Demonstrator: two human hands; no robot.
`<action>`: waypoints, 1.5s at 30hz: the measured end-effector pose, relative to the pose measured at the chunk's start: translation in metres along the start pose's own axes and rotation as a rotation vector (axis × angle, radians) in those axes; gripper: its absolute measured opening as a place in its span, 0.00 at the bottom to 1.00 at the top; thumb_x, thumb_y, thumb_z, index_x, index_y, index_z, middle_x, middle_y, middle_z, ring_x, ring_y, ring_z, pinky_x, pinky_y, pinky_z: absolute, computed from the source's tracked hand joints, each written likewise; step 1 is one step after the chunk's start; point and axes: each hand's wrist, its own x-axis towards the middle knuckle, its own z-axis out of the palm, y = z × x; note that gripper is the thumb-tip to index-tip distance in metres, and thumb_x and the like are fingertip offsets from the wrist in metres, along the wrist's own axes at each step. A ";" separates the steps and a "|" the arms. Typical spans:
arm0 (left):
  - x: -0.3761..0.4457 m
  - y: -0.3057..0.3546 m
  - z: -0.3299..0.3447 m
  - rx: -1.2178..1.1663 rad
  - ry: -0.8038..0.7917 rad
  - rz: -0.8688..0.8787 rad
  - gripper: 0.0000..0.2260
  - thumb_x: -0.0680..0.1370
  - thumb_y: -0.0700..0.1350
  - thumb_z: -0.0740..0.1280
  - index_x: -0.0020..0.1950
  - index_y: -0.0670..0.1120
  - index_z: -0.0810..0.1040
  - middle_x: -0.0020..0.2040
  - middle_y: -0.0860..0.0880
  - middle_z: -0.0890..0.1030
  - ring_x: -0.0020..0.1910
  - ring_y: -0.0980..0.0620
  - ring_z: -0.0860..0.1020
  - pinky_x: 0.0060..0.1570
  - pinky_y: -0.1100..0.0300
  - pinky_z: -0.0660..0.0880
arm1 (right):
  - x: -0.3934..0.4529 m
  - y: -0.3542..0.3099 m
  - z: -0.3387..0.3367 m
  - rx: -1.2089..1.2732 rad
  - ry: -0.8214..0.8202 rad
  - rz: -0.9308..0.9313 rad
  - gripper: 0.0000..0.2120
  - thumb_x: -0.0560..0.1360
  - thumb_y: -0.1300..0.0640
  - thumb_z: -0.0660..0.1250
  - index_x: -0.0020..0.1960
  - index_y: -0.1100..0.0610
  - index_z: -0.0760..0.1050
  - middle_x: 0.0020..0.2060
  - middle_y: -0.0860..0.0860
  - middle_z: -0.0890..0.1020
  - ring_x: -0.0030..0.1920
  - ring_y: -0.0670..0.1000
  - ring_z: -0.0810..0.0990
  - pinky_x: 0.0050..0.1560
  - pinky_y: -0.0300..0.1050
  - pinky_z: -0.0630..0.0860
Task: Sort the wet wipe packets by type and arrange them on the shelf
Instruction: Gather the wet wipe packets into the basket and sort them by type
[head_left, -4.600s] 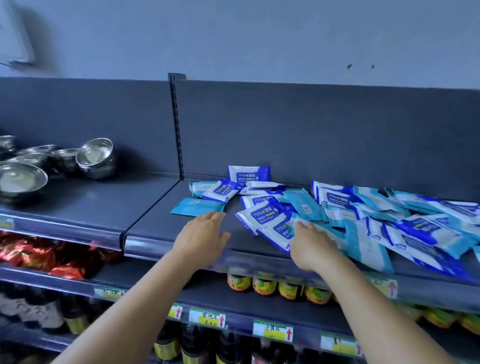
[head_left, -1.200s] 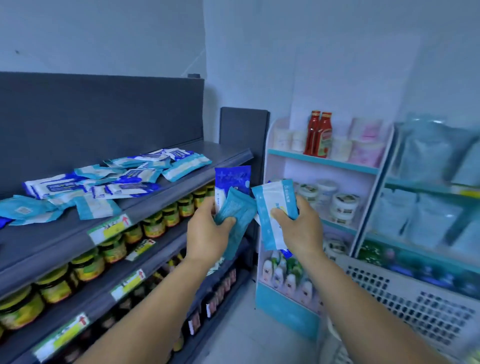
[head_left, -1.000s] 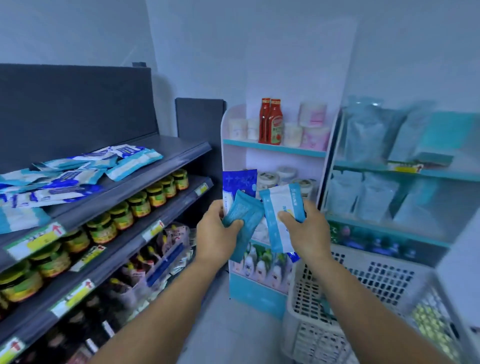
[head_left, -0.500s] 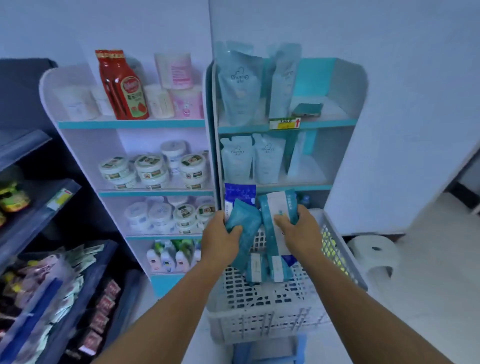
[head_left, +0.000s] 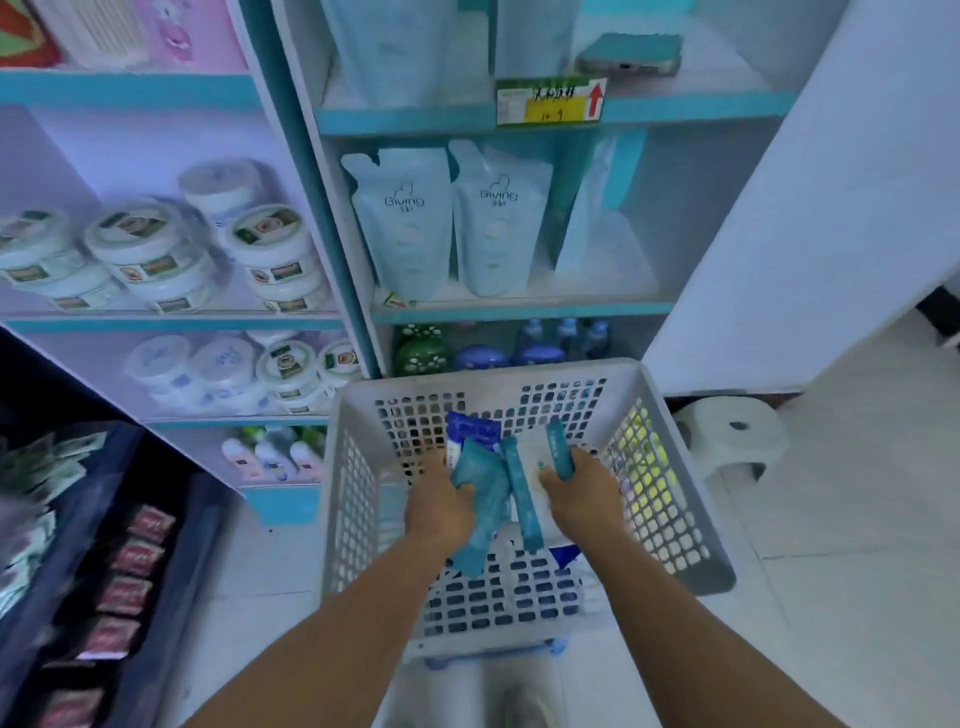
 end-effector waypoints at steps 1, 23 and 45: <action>0.008 -0.006 0.010 0.003 -0.011 -0.019 0.12 0.79 0.39 0.60 0.63 0.45 0.67 0.47 0.48 0.76 0.42 0.50 0.75 0.39 0.59 0.69 | 0.010 0.008 0.008 -0.020 -0.027 0.015 0.07 0.77 0.54 0.64 0.47 0.59 0.71 0.37 0.53 0.75 0.38 0.54 0.74 0.38 0.44 0.66; 0.076 -0.089 0.121 0.536 -0.349 -0.235 0.33 0.80 0.43 0.62 0.78 0.43 0.45 0.77 0.42 0.53 0.74 0.43 0.59 0.71 0.52 0.62 | 0.112 0.108 0.110 -0.442 -0.561 0.030 0.37 0.77 0.53 0.64 0.78 0.58 0.47 0.76 0.54 0.59 0.73 0.55 0.63 0.70 0.49 0.64; -0.120 -0.036 -0.171 0.685 0.353 -0.023 0.26 0.81 0.52 0.59 0.76 0.48 0.56 0.75 0.51 0.60 0.74 0.50 0.57 0.71 0.57 0.53 | -0.090 -0.169 0.046 -0.546 -0.451 -0.997 0.25 0.79 0.46 0.60 0.71 0.57 0.63 0.69 0.53 0.68 0.68 0.54 0.67 0.68 0.47 0.62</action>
